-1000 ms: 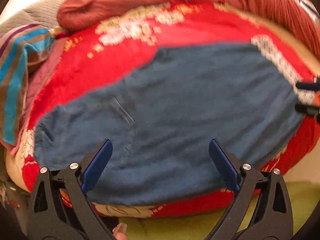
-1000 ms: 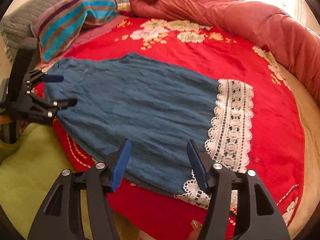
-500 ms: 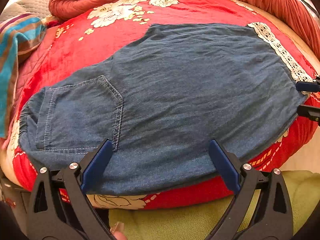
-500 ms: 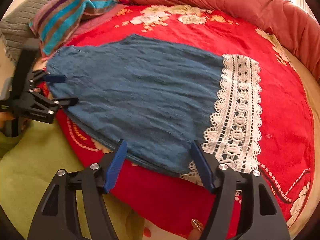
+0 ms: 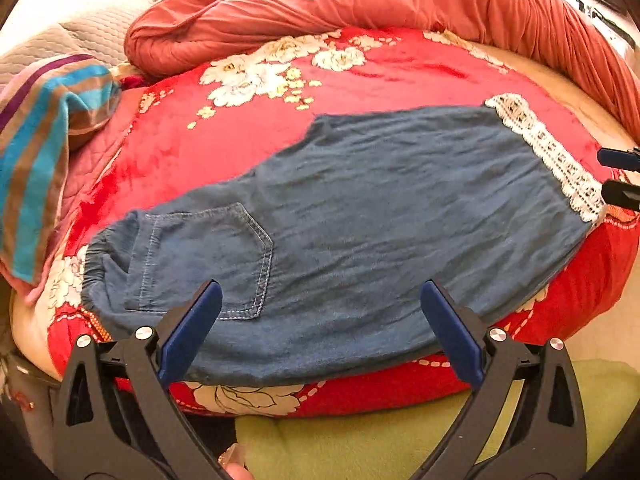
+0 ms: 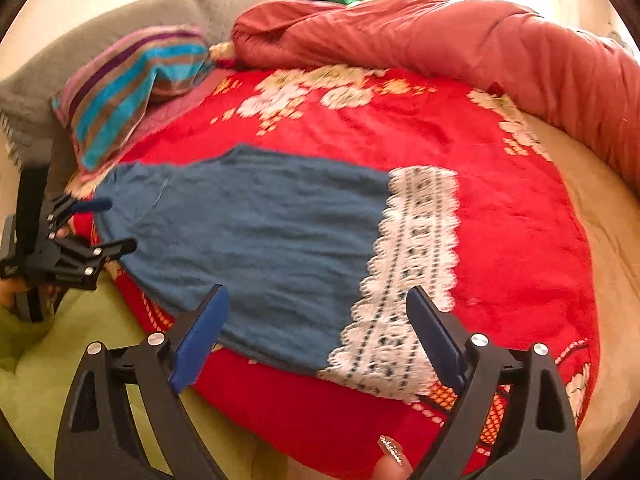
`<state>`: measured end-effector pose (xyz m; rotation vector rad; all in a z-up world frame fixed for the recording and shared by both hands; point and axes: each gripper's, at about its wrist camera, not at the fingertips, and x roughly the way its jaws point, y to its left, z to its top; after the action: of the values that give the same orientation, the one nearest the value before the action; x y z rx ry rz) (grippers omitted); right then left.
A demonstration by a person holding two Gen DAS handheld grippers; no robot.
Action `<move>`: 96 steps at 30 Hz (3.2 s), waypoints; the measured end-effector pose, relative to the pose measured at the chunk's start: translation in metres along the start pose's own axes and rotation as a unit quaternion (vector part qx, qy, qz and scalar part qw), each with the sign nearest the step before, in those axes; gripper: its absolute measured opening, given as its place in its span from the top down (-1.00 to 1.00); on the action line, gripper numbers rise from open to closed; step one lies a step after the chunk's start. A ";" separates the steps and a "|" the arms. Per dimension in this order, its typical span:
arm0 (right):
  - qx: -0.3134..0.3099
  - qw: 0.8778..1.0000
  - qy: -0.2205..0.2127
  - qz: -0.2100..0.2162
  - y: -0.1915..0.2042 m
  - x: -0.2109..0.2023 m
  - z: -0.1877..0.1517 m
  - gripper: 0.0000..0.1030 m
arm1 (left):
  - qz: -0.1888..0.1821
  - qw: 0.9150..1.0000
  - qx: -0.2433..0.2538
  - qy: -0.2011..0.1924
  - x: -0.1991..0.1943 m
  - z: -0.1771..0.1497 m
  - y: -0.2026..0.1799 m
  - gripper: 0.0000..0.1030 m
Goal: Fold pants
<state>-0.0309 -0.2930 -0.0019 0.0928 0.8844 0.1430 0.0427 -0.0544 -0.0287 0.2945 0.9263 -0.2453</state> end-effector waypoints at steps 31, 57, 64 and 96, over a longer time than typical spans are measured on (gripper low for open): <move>0.054 0.998 -0.034 -0.015 -0.041 -0.024 -0.010 -0.81 | -0.051 0.998 0.022 -0.041 -0.024 0.053 -0.042 -0.81; 0.141 0.989 0.025 0.035 -0.062 0.028 -0.040 -0.23 | -0.092 0.990 0.105 0.013 0.082 0.156 -0.120 -0.81; 0.145 0.988 0.023 0.055 -0.061 0.034 -0.040 -0.05 | -0.120 0.987 0.102 0.025 0.107 0.173 -0.135 -0.81; 0.079 0.992 -0.011 0.100 -0.019 0.030 0.010 0.57 | -0.275 0.959 0.065 0.027 0.120 0.166 -0.129 1.00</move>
<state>-0.0029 -0.3067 -0.0209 0.3304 0.8631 0.2583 0.1928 -0.2430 -0.0510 0.1583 1.0347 -0.8156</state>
